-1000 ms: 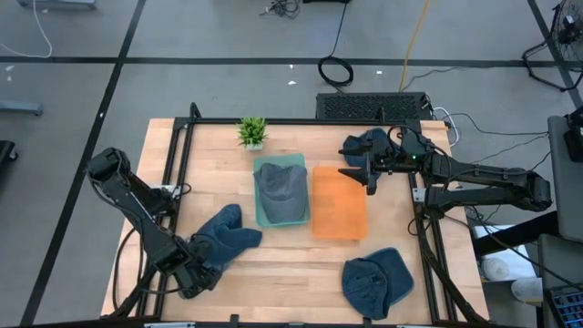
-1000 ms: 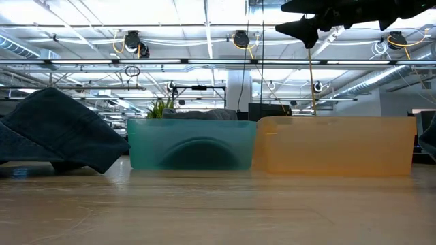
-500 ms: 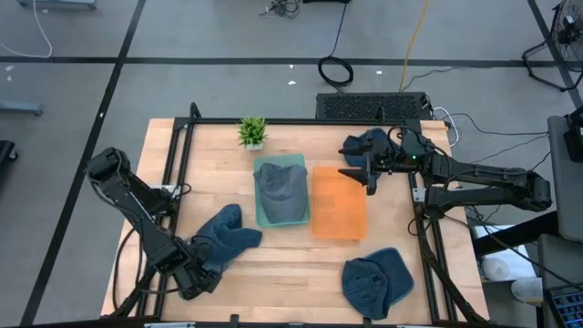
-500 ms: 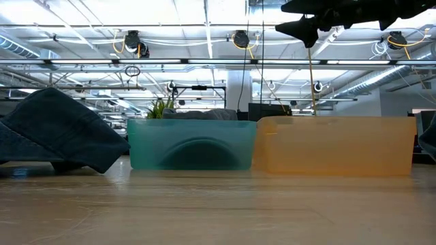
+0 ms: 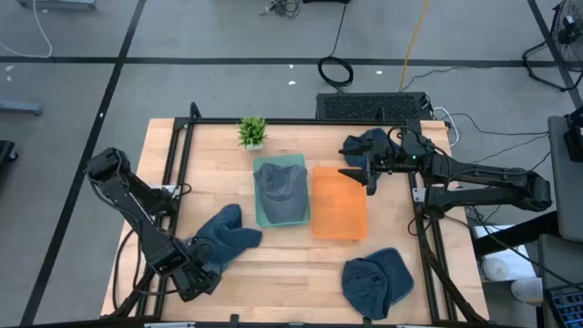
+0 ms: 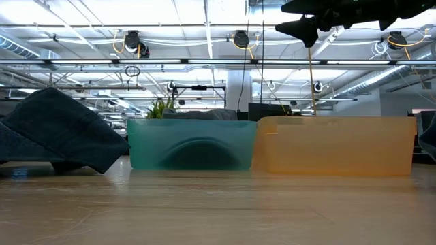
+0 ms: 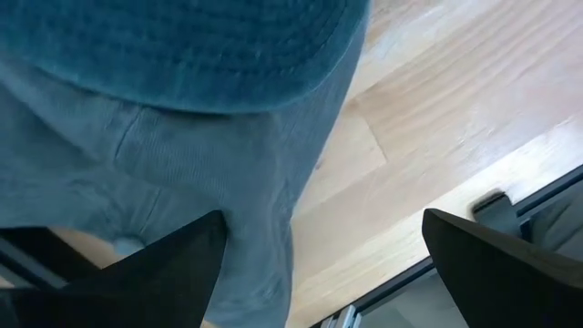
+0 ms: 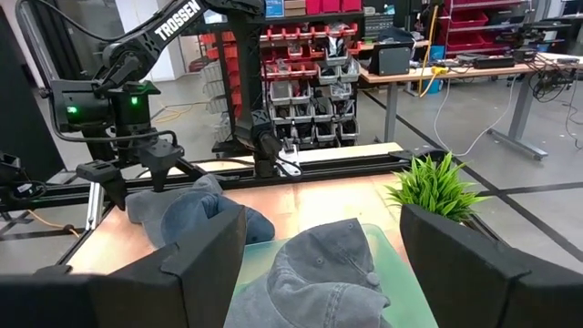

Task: Pick & Place hat
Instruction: Put the gray cap into the green bin

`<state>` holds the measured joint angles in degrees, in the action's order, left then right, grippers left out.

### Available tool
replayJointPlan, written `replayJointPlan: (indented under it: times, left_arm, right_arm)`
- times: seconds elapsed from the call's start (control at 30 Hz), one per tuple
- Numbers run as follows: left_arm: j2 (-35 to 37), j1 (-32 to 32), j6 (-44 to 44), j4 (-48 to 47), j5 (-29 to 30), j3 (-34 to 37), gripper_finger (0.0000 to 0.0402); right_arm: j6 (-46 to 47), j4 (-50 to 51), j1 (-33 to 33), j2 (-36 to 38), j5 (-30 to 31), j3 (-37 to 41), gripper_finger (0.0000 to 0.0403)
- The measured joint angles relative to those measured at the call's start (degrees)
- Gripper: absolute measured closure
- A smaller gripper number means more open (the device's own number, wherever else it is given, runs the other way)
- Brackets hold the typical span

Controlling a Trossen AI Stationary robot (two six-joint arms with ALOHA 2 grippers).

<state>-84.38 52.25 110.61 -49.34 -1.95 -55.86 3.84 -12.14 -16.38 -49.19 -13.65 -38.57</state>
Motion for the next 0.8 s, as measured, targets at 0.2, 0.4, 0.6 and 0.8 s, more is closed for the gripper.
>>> replayJointPlan:
  times: [0.2,0.4,0.6,0.8]
  left_arm:
    - [0.00,0.50,0.74,0.00,-0.28,0.00,0.0023]
    - [0.00,0.50,3.79,0.02,0.56,0.00,0.0023]
    - [-2.30,0.50,2.87,0.66,0.70,-0.07,0.0023]
    - [-8.50,-0.26,2.11,1.57,-6.24,-0.02,0.0023]
  right_arm:
    - [-0.07,0.00,0.00,0.00,0.00,0.00,0.0124]
    - [-0.05,0.00,0.00,0.00,-0.02,0.00,0.0124]
    - [-0.05,0.00,0.00,0.00,-0.11,0.00,0.0124]
    - [-0.05,0.00,0.00,0.00,-0.14,0.00,0.0124]
